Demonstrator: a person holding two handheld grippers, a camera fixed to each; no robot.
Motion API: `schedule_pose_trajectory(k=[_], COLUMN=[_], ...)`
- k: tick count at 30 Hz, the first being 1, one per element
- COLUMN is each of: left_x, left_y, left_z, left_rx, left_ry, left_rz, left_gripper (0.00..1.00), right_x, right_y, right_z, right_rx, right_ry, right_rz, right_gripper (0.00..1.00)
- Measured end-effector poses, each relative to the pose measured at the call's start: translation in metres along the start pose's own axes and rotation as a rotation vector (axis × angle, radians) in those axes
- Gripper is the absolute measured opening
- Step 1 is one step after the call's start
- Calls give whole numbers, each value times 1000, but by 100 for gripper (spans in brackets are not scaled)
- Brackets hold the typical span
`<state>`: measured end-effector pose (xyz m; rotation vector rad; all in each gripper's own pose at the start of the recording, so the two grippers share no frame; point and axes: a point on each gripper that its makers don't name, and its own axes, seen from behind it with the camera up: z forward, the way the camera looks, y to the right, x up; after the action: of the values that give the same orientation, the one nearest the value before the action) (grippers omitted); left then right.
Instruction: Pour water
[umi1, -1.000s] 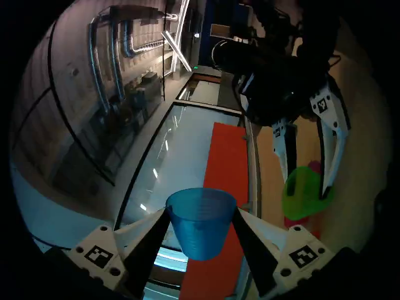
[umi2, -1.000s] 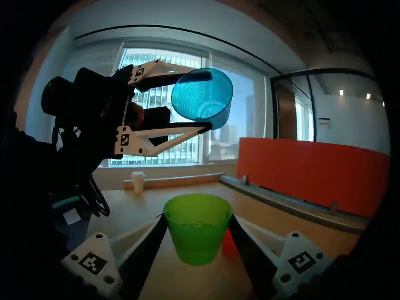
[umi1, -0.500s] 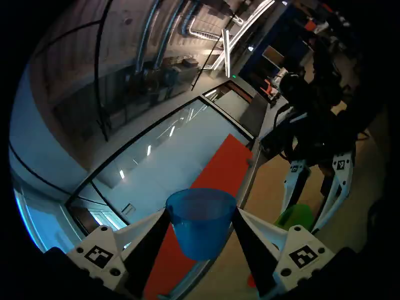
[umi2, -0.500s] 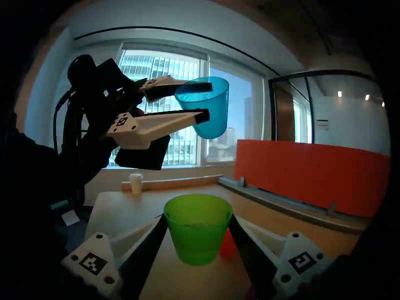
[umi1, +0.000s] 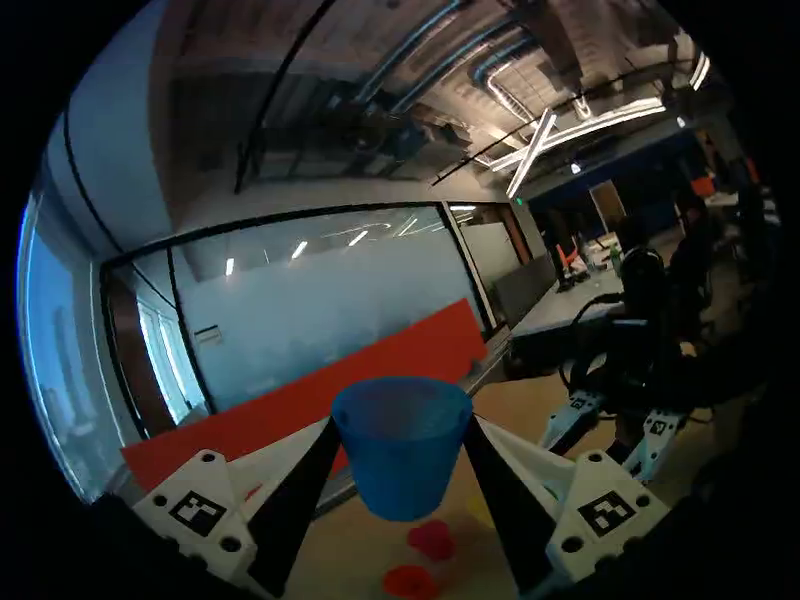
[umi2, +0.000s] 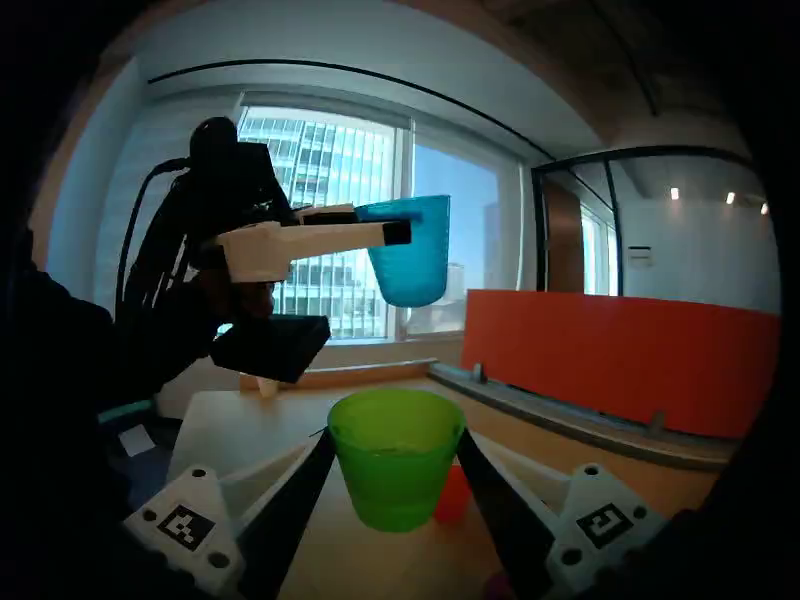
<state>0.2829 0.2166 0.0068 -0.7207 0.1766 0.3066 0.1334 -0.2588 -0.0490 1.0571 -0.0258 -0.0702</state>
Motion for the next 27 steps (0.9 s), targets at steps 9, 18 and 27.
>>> schedule_pose_trajectory(k=[9,18,27], left_x=[-15,-44,-80], left_y=[-8,-11,-7], left_z=[2,-4,-14], left_rx=[-8,11,19], left_ry=[-12,-53,-103], left_rz=[-187,-227,-263], left_gripper=[86,86,86], right_x=[2,0,-4], right_y=[2,15,34], right_z=[-2,-12,-30], right_rx=[-8,-44,-95], right_ry=[3,-2,-17], right_rz=[-4,1,6], right_gripper=[90,90,90])
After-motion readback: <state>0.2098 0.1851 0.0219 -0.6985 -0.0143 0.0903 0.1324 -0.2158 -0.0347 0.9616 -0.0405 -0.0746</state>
